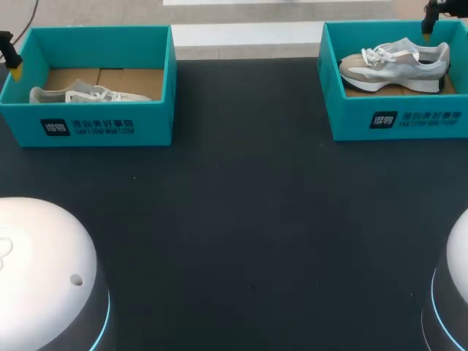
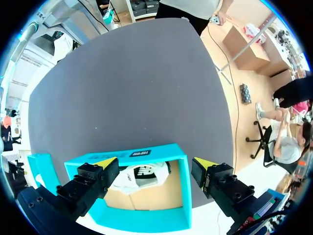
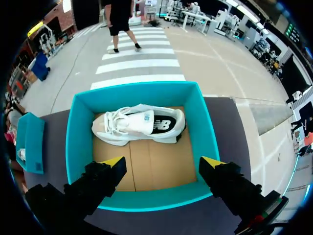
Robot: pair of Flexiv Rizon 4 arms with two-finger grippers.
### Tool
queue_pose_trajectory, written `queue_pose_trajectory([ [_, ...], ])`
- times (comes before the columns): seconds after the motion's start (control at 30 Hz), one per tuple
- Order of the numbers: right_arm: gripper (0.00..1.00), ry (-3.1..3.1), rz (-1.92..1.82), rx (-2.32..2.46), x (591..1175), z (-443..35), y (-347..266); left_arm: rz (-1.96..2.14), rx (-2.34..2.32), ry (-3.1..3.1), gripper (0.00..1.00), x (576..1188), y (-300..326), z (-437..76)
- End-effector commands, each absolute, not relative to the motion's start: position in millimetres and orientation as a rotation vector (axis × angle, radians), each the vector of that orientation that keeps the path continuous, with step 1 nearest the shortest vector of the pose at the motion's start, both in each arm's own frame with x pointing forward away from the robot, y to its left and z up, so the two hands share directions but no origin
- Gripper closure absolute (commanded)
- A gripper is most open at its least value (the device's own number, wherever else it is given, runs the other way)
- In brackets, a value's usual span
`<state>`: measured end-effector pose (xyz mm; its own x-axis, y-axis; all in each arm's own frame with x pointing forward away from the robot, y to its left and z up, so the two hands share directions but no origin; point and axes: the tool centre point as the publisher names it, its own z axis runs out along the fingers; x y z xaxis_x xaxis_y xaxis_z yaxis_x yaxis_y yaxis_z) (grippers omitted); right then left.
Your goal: Take the shoe out of the shoebox, open the shoe tongue, remove and reinsert the insole, then place the shoe into the shoebox
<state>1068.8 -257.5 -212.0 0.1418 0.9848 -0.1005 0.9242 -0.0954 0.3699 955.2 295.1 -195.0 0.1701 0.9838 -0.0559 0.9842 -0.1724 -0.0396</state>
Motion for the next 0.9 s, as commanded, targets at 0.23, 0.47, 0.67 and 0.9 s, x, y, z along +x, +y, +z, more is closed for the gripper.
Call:
queue_pose_trajectory([
  [0.23,0.0,1.94,0.155,2.173,1127.2,-241.1,-282.6,-0.1,2.399,2.017,0.0,953.5,294.9,-194.8],
  [0.47,0.13,1.922,0.028,2.232,1141.2,-266.3,-293.6,-0.1,2.399,2.017,0.0,953.5,294.9,-194.8],
  [0.67,0.26,1.911,-0.006,2.295,1153.6,-288.2,-297.5,-0.1,2.399,2.017,0.0,953.5,294.9,-194.8],
  [0.9,0.39,1.897,-0.054,2.326,1160.3,-301.6,-301.2,-0.1,2.399,2.017,0.0,953.5,294.9,-194.8],
])
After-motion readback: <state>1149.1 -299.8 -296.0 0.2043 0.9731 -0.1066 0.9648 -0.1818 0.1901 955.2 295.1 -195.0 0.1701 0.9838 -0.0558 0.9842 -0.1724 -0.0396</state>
